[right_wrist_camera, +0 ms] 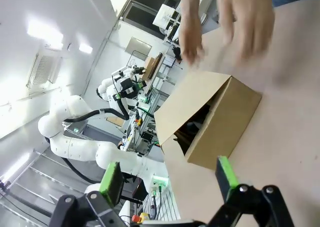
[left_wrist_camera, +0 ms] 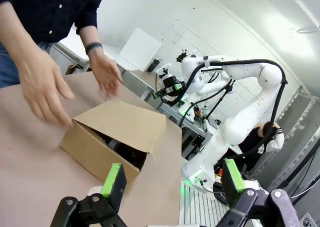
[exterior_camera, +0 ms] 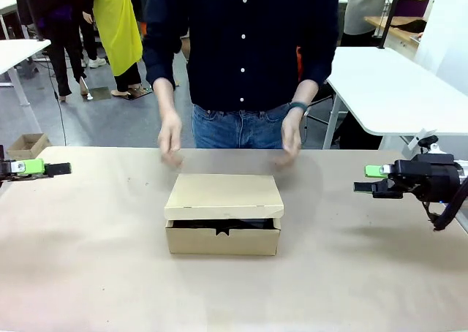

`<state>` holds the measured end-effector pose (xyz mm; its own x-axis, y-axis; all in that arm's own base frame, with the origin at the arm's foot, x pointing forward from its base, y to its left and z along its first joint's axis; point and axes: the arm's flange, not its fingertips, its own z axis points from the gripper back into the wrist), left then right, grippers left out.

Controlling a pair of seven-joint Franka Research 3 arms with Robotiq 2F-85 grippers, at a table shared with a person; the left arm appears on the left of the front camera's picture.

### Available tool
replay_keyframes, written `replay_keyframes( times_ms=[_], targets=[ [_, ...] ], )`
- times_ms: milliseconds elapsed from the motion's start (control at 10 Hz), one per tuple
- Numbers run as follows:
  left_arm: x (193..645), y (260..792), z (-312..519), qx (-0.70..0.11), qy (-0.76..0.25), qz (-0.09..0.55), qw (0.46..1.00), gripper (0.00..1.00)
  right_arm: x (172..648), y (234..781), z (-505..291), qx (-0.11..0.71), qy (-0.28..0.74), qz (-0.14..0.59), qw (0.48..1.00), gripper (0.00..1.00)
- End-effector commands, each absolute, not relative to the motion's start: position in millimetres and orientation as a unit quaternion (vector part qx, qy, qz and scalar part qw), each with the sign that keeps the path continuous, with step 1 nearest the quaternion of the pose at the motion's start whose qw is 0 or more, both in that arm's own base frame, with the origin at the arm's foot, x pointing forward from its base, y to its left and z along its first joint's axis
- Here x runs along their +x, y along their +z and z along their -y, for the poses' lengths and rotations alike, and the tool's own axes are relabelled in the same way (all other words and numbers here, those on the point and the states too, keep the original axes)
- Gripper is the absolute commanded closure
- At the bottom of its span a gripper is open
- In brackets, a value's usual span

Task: Pack the items into the box.
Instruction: Close the Mailer Box.

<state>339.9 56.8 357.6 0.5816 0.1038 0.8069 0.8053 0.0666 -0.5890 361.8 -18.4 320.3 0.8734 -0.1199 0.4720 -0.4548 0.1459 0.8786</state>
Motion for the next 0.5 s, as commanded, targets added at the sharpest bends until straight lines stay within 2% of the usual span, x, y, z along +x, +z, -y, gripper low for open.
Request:
replay_keyframes(
  times_ms=[0, 400],
  targets=[
    [338.7, 358.2, -56.7, -0.627, -0.278, 0.373, 0.625, 0.00, 363.9, 322.5, 15.2, 0.647, 0.113, 0.232, 0.717, 0.00],
    [338.7, 358.2, -56.7, -0.627, -0.278, 0.373, 0.625, 0.00, 363.9, 322.5, 15.2, 0.647, 0.113, 0.232, 0.717, 0.00]
  ],
)
